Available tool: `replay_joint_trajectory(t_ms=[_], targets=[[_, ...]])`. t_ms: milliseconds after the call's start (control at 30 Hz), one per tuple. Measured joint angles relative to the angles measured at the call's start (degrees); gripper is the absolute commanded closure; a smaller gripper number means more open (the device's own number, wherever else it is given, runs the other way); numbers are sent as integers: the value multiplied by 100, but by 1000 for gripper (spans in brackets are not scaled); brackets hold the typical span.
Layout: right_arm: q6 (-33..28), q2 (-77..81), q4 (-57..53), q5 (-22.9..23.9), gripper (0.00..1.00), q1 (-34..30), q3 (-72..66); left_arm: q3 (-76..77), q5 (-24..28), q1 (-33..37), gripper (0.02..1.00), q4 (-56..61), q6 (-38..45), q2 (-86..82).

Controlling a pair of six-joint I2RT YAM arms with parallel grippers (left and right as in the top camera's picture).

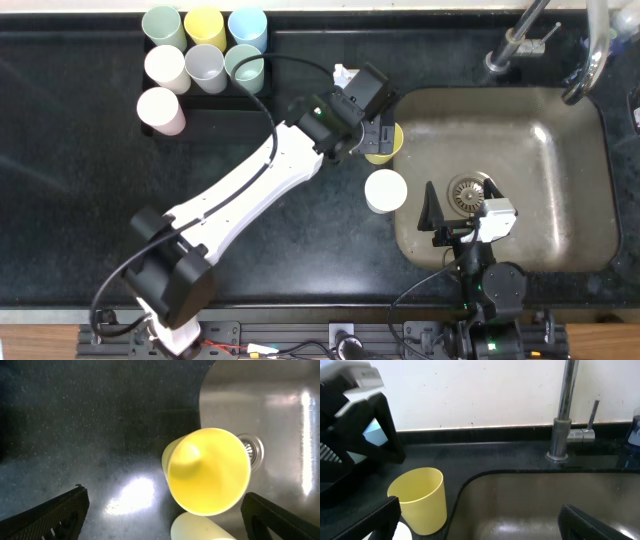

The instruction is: Store Cups

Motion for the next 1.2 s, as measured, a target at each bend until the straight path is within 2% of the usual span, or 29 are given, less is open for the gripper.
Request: replay_joint_trajectory(t_ms=[400, 500, 800, 833, 867, 900, 967, 1000, 1200], targets=[[2, 0, 4, -2, 3, 0, 0, 0, 267, 31, 18, 4, -2, 444], [0, 0, 2, -2, 3, 0, 0, 2, 304, 72, 56, 11, -2, 459], [2, 0, 2, -2, 3, 0, 0, 7, 481, 175, 66, 140, 0, 723], [2, 0, 0, -2, 3, 0, 0, 7, 494, 175, 161, 142, 0, 726], [0, 0, 0, 0, 5, 0, 0, 7, 505, 175, 297, 151, -11, 726], [0, 0, 4, 0, 3, 0, 0, 7, 516, 175, 467, 157, -17, 726], [0, 0, 0, -2, 5, 0, 0, 7, 520, 175, 908, 160, 11, 726], [0, 0, 2, -2, 3, 2, 0, 7, 522, 175, 982, 173, 15, 726], [2, 0, 2, 0, 5, 0, 0, 20, 542, 175, 982, 291, 39, 726]])
